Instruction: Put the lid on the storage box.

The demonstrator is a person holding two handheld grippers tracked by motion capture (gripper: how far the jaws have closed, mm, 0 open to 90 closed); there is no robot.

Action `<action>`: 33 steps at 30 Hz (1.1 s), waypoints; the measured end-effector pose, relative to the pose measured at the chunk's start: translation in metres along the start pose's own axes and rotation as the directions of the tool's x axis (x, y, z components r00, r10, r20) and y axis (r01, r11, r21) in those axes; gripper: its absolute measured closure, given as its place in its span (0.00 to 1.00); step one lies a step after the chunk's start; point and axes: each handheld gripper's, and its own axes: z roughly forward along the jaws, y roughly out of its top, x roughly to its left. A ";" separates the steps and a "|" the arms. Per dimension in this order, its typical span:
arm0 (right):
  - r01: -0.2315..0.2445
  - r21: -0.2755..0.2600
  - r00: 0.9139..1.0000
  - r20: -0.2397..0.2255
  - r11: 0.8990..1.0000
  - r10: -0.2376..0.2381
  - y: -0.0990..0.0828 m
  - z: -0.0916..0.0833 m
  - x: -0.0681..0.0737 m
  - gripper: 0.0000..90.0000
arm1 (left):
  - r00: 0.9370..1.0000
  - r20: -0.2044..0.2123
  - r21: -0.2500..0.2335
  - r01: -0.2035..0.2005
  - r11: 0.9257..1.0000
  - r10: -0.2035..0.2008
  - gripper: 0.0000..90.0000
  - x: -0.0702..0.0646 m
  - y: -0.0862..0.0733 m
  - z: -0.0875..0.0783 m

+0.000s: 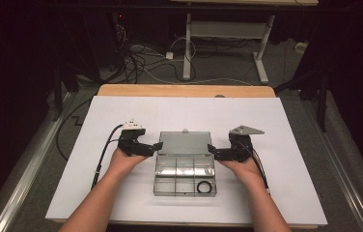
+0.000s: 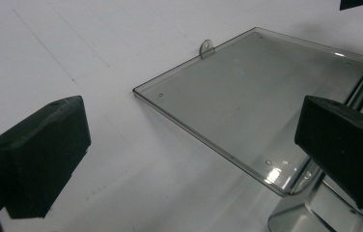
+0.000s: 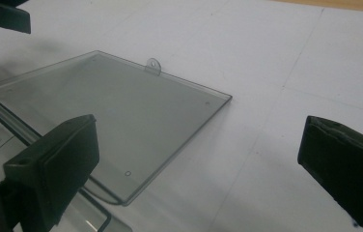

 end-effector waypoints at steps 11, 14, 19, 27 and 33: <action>-0.011 0.062 1.000 -0.016 0.998 0.012 0.011 0.024 0.003 0.04 | 0.998 0.025 0.028 0.049 0.998 -0.050 0.00 0.005 0.003 0.024; -0.021 0.072 1.000 -0.016 0.997 0.022 0.012 0.027 0.003 0.07 | 0.999 0.033 0.037 0.038 0.999 -0.040 0.00 0.006 0.001 0.025; -0.048 0.094 0.998 -0.038 0.994 0.051 0.012 0.032 0.003 0.10 | 0.993 0.075 0.030 0.093 0.995 -0.095 0.00 0.012 -0.001 0.026; -0.084 0.125 0.993 -0.069 0.989 0.093 0.009 0.036 0.003 0.12 | 0.998 0.037 0.039 0.050 0.998 -0.051 0.00 0.004 -0.003 0.027; -0.115 0.139 0.987 -0.095 0.984 0.129 0.007 0.039 0.003 0.17 | 0.999 0.022 0.043 0.042 0.998 -0.043 0.00 0.002 -0.003 0.028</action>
